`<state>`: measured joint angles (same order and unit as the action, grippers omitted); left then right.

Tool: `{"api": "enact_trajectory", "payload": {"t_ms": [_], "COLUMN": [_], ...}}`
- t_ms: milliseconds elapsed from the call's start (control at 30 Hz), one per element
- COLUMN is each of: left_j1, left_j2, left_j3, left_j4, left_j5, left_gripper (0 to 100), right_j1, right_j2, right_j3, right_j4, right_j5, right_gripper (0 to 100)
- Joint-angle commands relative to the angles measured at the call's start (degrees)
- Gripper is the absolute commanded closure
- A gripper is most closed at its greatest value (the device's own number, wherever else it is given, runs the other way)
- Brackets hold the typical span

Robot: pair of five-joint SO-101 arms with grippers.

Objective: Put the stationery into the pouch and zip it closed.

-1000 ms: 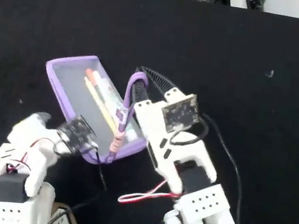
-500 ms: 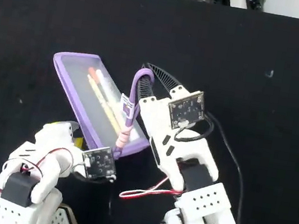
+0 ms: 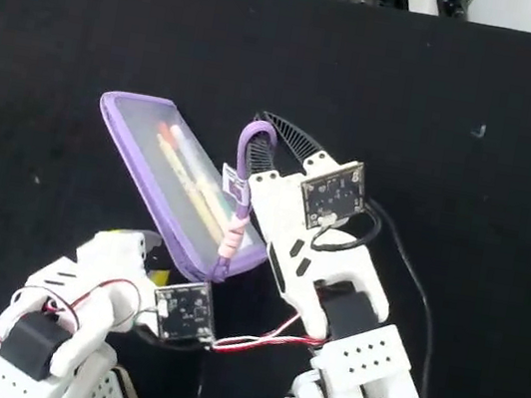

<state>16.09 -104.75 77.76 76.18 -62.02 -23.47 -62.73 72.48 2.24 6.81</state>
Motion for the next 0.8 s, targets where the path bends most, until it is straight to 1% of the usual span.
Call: {"api": "enact_trajectory", "payload": {"t_ms": [0,167,200,300,400,467,567,767], "left_j1": [1.45,2.15,2.42,2.42,2.77,2.51,2.42,3.03], "left_j2": [0.09,0.09,0.09,0.09,0.09,0.09,0.09,0.09], "left_j3": [-4.79,-3.47,-2.42,0.40,-0.31,-2.95,-6.37,-5.32], "left_j4": [3.34,3.25,2.55,-1.49,-5.19,-5.10,-5.10,-5.10], "left_j5": [0.62,0.44,-0.62,-4.13,-4.48,-4.40,-4.22,-4.13], "left_gripper": [82,82,82,82,86,87,85,82], "right_j1": [0.79,0.79,0.79,0.88,1.32,2.02,2.46,2.55], "right_j2": [0.48,0.48,0.48,0.48,0.48,0.48,0.48,0.48], "right_j3": [-3.47,-3.47,-3.47,-3.47,-3.47,-3.47,-3.56,-3.56], "right_j4": [-1.23,-1.23,-1.23,-1.23,-1.23,-1.23,-1.23,-1.23], "right_j5": [-0.09,-0.09,-0.09,-0.09,0.00,0.00,0.00,0.00], "right_gripper": [98.7,98.7,98.7,98.7,98.7,98.7,98.7,98.7]}}
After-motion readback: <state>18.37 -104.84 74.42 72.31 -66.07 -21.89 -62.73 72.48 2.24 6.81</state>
